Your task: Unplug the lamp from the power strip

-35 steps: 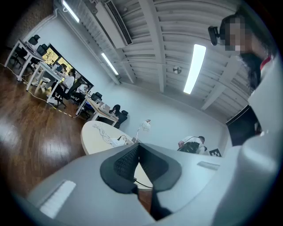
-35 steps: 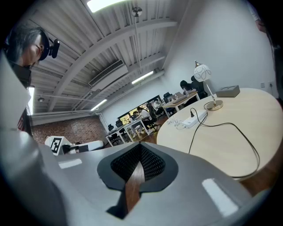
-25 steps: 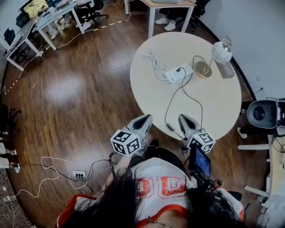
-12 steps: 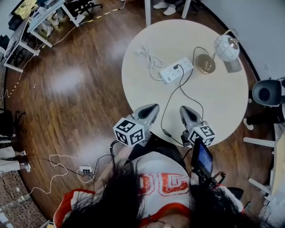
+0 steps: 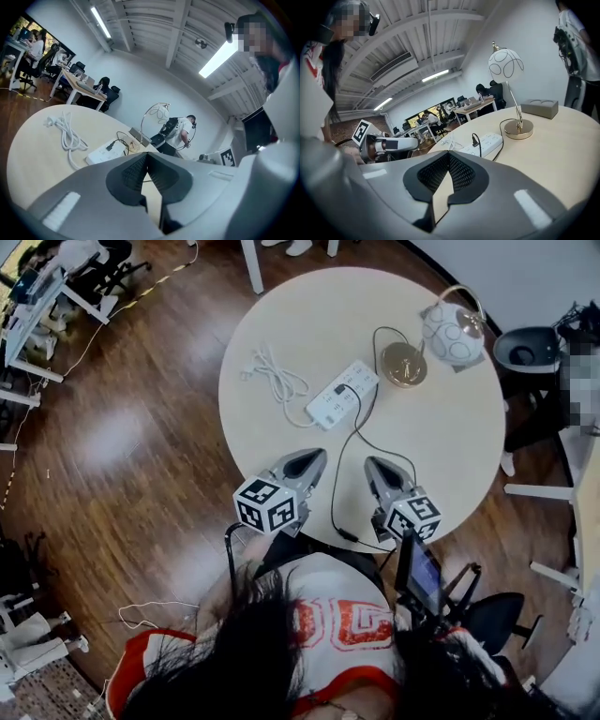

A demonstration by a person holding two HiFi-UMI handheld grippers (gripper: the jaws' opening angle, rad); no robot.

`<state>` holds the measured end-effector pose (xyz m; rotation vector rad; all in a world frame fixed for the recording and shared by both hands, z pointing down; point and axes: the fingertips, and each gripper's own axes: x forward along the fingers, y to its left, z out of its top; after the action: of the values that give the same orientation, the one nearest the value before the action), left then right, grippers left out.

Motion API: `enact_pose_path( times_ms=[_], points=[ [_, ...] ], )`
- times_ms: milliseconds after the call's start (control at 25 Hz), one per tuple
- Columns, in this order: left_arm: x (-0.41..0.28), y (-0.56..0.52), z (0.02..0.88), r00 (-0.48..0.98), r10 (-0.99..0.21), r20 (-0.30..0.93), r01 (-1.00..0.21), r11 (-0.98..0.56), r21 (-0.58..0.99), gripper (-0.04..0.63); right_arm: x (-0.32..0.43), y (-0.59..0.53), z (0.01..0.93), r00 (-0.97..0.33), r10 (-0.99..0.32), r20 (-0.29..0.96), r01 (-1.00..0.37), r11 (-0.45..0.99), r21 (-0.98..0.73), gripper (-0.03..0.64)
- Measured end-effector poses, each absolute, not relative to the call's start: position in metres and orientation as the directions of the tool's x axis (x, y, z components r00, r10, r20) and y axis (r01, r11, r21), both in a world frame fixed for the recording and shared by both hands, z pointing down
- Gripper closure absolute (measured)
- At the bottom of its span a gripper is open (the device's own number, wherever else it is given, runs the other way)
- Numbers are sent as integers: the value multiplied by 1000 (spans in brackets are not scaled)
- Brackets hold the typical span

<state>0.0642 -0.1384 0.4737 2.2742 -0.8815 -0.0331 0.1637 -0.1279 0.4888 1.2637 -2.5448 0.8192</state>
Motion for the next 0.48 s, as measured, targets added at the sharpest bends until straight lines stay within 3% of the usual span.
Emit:
enact_pose_path(
  times_ms=[480],
  points=[
    [83,-212,541,794,-504,340,-601,-568,562,595,176,-193,496,-536,-673,509,-837,504,-215,615]
  ],
)
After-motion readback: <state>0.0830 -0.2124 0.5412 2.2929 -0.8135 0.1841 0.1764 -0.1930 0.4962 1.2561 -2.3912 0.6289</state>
